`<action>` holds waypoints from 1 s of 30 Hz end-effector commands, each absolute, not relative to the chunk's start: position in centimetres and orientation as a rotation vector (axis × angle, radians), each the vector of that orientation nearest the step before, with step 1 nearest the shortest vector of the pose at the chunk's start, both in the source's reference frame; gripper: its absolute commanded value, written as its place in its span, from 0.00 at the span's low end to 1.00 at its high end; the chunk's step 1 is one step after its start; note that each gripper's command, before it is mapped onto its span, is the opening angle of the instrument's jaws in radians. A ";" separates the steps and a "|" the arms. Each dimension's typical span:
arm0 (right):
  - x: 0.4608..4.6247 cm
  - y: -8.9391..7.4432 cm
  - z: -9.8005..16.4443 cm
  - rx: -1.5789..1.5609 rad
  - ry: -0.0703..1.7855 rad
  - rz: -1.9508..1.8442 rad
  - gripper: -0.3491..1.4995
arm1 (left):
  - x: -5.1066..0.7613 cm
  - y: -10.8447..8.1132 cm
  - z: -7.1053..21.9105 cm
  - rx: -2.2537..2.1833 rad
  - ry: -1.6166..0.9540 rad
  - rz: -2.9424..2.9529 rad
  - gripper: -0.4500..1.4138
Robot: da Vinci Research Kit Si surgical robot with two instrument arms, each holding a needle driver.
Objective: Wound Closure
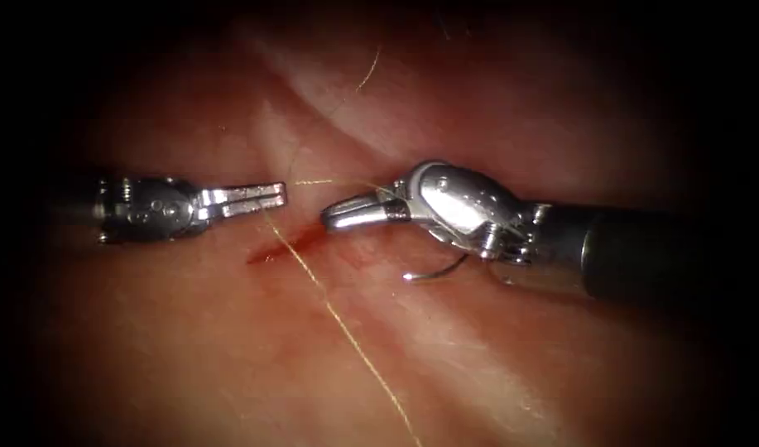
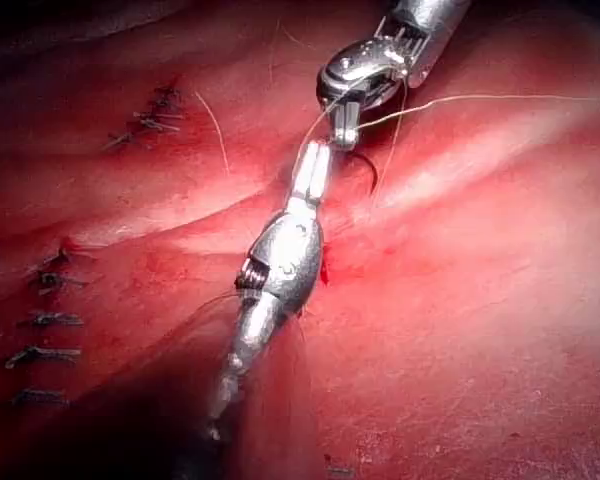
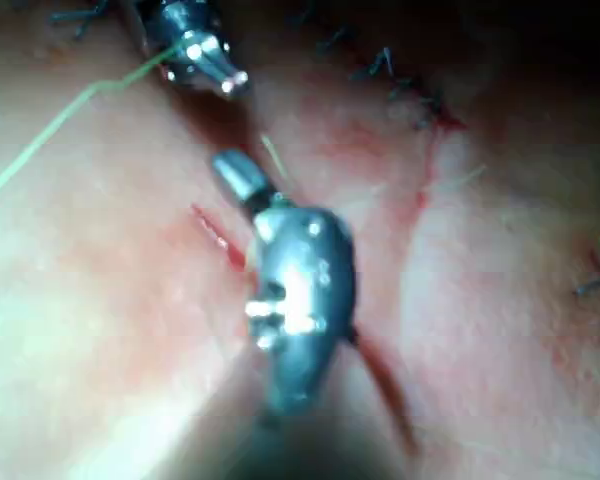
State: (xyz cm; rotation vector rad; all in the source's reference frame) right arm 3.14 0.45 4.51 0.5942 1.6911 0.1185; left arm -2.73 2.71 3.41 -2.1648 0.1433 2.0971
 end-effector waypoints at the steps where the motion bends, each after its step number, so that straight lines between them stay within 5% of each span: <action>1: 3.22 0.5 4.5 0.589 1.703 0.127 0.00 | -2.80 2.7 3.5 -2.166 0.147 2.100 0.00; 13: 3.26 0.5 4.5 0.582 1.725 0.225 0.03 | -3.10 2.4 3.8 -2.149 0.089 2.135 0.00; 21: 3.38 0.5 4.5 0.512 1.689 0.297 0.79 | -3.32 2.2 3.8 -2.160 0.059 2.140 0.00; 30: 3.46 0.5 4.7 0.435 1.598 0.353 0.89 | -3.50 2.1 3.5 -2.176 0.026 2.138 0.00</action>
